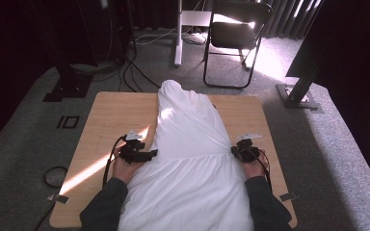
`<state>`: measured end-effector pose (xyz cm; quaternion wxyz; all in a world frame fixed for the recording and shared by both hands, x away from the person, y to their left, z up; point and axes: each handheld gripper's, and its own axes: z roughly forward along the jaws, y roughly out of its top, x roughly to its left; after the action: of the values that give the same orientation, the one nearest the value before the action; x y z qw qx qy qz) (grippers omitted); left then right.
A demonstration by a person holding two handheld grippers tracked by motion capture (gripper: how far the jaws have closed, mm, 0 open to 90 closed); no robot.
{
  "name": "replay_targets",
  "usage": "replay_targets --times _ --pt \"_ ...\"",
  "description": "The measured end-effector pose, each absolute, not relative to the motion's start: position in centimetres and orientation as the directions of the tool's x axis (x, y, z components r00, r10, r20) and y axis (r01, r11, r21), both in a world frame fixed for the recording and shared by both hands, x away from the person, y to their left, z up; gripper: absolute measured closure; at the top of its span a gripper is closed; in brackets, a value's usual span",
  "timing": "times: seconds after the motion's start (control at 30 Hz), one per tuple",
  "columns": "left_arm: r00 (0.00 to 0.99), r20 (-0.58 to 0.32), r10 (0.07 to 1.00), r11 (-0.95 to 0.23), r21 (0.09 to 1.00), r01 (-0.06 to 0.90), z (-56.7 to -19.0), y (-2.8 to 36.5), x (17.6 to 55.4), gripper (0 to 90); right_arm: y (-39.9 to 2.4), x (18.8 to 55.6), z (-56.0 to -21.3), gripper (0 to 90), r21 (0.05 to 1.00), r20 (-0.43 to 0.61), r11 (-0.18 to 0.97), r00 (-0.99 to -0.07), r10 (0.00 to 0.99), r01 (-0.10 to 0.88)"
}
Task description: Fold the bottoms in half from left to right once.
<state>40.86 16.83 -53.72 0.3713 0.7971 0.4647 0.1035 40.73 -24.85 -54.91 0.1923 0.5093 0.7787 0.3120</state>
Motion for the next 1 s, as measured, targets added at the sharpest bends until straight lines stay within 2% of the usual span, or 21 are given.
replay_targets --times 0.1,0.13,0.17,0.23,0.43,0.63,0.73,0.87,0.9,0.97,1.0 --pt "0.567 -0.156 0.809 -0.328 0.681 0.655 -54.5 16.0 41.1 51.7 -25.2 40.7 -55.0 86.5 0.690 0.050 0.261 -0.404 0.914 0.675" --pt "0.571 -0.136 0.810 -0.346 0.675 0.652 -54.5 15.8 41.0 66.1 -25.2 40.7 -55.1 86.5 0.692 0.054 0.258 -0.404 0.913 0.675" --pt "0.569 -0.111 0.814 -0.360 0.672 0.647 -54.5 15.7 40.8 76.6 -25.3 40.7 -55.1 86.5 0.694 0.055 0.256 -0.404 0.913 0.673" --pt "0.569 -0.106 0.815 -0.359 0.679 0.641 -54.5 15.9 40.4 84.9 -25.2 40.4 -55.1 86.7 0.696 0.053 0.261 -0.410 0.910 0.669" --pt "0.564 -0.150 0.812 -0.313 0.703 0.638 -55.0 18.5 37.2 85.7 -25.2 37.6 -55.5 86.7 0.712 0.079 0.270 -0.455 0.887 0.649" --pt "0.604 -0.090 0.792 -0.375 0.710 0.596 -55.1 19.0 32.0 85.2 -24.9 33.1 -55.7 86.8 0.716 0.091 0.290 -0.497 0.863 0.636" --pt "0.620 -0.092 0.779 -0.389 0.704 0.594 -55.1 18.9 30.0 85.3 -24.8 31.0 -55.6 86.8 0.706 0.076 0.321 -0.518 0.852 0.631" --pt "0.637 -0.039 0.769 -0.435 0.698 0.568 -55.0 18.5 29.1 84.3 -25.1 29.1 -55.4 86.4 0.684 0.122 0.320 -0.534 0.837 0.656" --pt "0.635 -0.044 0.771 -0.430 0.700 0.571 -55.0 18.5 29.3 83.5 -25.2 28.9 -55.4 82.4 0.681 0.127 0.325 -0.543 0.830 0.656" --pt "0.635 -0.036 0.772 -0.435 0.698 0.569 -55.0 18.3 29.6 81.1 -25.3 29.2 -55.0 64.6 0.699 0.121 0.323 -0.550 0.826 0.638" --pt "0.632 -0.031 0.775 -0.433 0.702 0.565 -55.0 18.2 29.6 79.1 -25.4 29.5 -54.6 60.6 0.716 0.115 0.313 -0.547 0.829 0.624"
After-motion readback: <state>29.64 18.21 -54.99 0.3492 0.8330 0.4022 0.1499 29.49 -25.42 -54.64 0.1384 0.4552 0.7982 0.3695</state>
